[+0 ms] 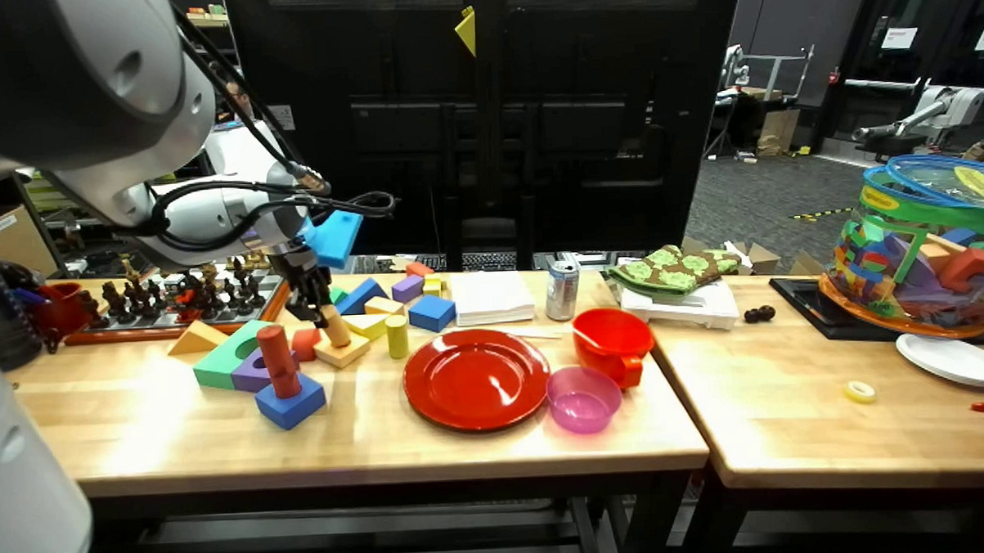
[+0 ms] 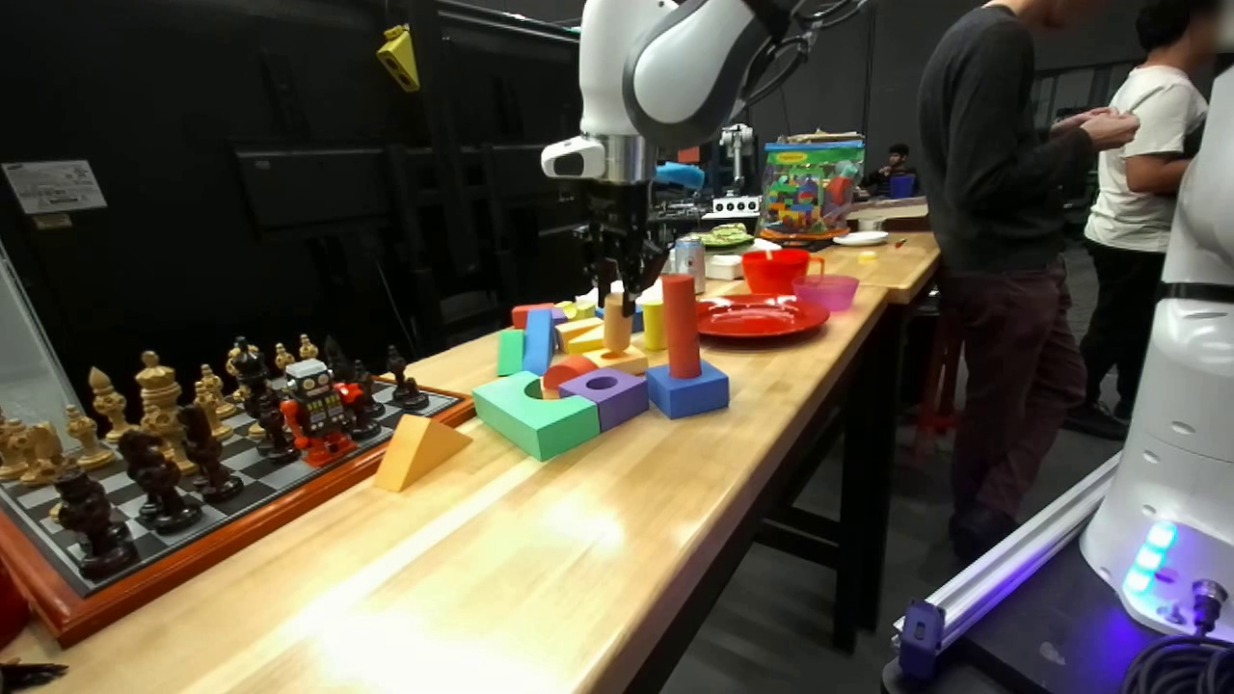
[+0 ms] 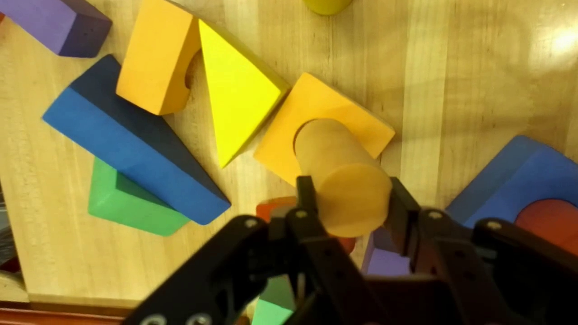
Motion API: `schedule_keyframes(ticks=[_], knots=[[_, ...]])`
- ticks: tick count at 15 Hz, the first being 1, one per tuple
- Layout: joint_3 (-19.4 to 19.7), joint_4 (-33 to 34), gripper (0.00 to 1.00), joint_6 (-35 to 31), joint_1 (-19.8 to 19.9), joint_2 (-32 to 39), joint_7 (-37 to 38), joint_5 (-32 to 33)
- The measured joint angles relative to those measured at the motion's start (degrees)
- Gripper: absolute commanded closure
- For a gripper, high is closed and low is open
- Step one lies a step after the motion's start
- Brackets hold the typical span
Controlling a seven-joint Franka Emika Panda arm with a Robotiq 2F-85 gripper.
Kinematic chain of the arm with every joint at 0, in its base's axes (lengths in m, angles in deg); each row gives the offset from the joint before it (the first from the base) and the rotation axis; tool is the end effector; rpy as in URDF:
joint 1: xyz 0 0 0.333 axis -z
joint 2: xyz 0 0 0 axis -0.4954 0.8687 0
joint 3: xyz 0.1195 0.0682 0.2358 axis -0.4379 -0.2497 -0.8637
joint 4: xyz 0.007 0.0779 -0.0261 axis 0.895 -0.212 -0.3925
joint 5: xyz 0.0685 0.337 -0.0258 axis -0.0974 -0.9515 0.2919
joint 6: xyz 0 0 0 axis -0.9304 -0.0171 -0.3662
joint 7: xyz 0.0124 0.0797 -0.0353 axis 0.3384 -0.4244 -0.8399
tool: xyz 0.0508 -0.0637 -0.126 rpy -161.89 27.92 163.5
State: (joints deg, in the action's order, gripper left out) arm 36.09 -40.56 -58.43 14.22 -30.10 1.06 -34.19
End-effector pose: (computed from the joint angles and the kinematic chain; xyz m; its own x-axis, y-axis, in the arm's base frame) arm 0.4447 0.2558 0.3307 -0.3494 0.9318 -0.0984 0.9009 0.3630 0.2379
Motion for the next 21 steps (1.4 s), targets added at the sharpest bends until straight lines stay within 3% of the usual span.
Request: schedule_keyframes(ticks=[21], knots=[[-0.29, 1.56, 0.85, 0.21, 0.11, 2.43, -0.02, -0.28]])
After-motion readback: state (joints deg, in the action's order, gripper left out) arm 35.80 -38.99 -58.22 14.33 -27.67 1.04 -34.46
